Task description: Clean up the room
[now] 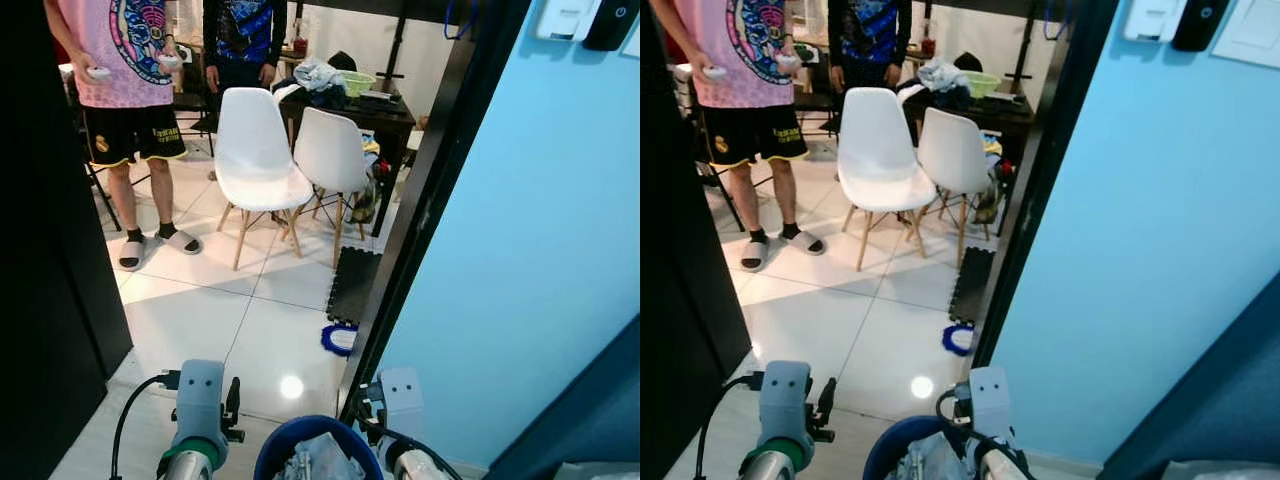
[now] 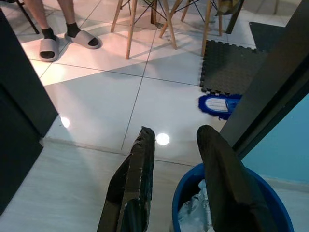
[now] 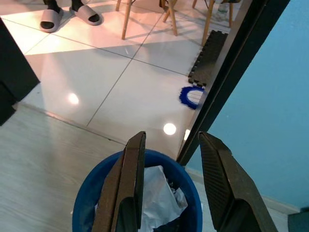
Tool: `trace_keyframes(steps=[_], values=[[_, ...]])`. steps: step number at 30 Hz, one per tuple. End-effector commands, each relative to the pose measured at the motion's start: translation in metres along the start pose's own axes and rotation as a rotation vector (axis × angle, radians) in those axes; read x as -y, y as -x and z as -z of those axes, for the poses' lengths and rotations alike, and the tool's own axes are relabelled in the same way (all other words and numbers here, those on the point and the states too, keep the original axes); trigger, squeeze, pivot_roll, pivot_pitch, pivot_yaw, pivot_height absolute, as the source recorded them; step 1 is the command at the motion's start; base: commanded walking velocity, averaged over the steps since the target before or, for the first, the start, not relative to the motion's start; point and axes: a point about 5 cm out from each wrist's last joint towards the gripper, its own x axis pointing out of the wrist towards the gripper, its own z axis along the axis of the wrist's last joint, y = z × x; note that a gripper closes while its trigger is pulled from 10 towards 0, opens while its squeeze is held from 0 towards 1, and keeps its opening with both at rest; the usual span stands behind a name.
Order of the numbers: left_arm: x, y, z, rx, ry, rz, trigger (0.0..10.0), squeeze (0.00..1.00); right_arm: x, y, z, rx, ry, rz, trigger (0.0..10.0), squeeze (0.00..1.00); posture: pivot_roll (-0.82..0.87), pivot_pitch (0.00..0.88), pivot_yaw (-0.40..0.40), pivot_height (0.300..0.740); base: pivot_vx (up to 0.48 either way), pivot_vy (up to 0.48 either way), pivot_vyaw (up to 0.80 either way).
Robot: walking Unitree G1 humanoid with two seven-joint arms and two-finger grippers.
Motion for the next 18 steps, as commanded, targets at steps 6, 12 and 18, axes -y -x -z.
trace_keyframes(steps=[6,12,18], values=[[0.0024,0.0013,0.0019,-0.001,0.003,0.006,10.0,0.00,0.0026,0.0024,0.0042,-0.021,0.002,0.007,10.0,0.00,0.03,0.027,-0.047,0.740,-0.248,0.000,0.00],[0.0026,0.0004,0.0015,0.000,0.002,0.007,10.0,0.00,0.0027,0.0022,0.0041,-0.022,0.002,0.007,10.0,0.00,0.03,0.025,-0.046,0.740,-0.244,0.000,0.00],[0.0028,0.0000,0.0012,0.001,0.003,0.008,10.0,0.00,0.0030,0.0019,0.0038,-0.022,0.002,0.008,10.0,0.00,0.03,0.024,-0.046,0.740,-0.247,0.000,0.00]])
